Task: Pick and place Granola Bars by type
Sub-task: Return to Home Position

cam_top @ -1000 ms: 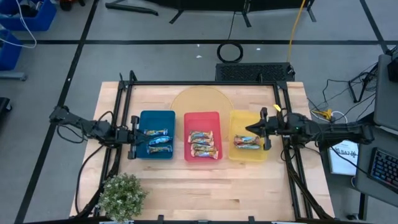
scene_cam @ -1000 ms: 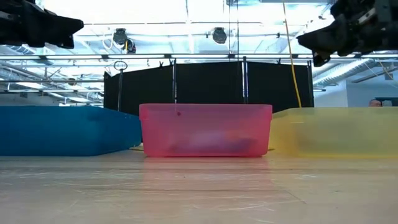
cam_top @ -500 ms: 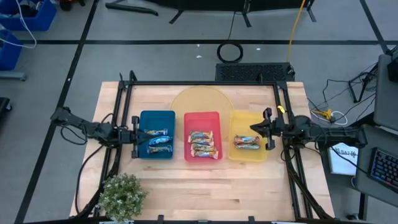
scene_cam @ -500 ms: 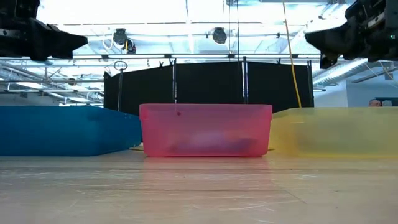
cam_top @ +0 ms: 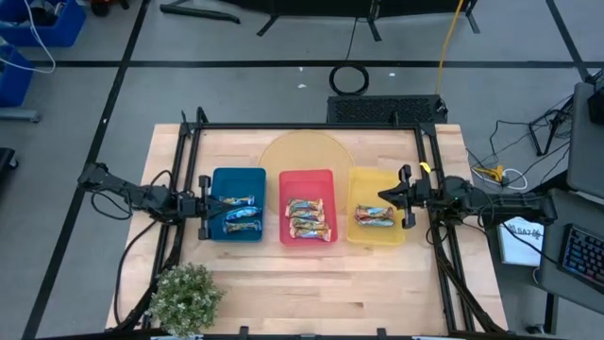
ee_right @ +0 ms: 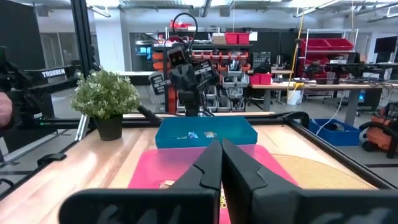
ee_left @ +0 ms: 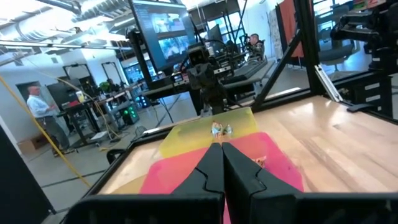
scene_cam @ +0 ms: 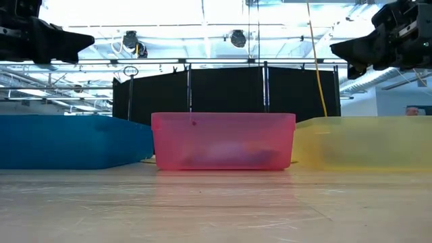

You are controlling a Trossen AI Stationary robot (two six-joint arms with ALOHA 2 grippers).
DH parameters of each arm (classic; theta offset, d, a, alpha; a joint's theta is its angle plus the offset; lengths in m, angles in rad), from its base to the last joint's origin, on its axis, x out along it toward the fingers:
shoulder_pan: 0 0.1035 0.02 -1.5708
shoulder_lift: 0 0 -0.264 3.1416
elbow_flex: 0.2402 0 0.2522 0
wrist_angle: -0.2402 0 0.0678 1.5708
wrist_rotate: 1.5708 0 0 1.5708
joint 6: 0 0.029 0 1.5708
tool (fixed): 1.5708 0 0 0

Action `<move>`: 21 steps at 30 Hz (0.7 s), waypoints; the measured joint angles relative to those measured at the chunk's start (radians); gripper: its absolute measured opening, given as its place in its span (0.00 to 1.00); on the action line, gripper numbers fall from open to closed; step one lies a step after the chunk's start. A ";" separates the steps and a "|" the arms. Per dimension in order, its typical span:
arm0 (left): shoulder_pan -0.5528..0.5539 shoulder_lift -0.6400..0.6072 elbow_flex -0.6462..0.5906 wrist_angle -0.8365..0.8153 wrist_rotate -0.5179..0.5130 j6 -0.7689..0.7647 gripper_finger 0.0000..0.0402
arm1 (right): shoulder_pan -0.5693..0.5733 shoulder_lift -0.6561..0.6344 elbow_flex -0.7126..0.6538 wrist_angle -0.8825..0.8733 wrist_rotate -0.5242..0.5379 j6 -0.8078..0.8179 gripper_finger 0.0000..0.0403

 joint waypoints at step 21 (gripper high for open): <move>0.000 0.001 0.000 -0.043 0.008 -0.160 0.17 | 0.017 0.004 -0.002 0.003 -0.047 0.050 0.00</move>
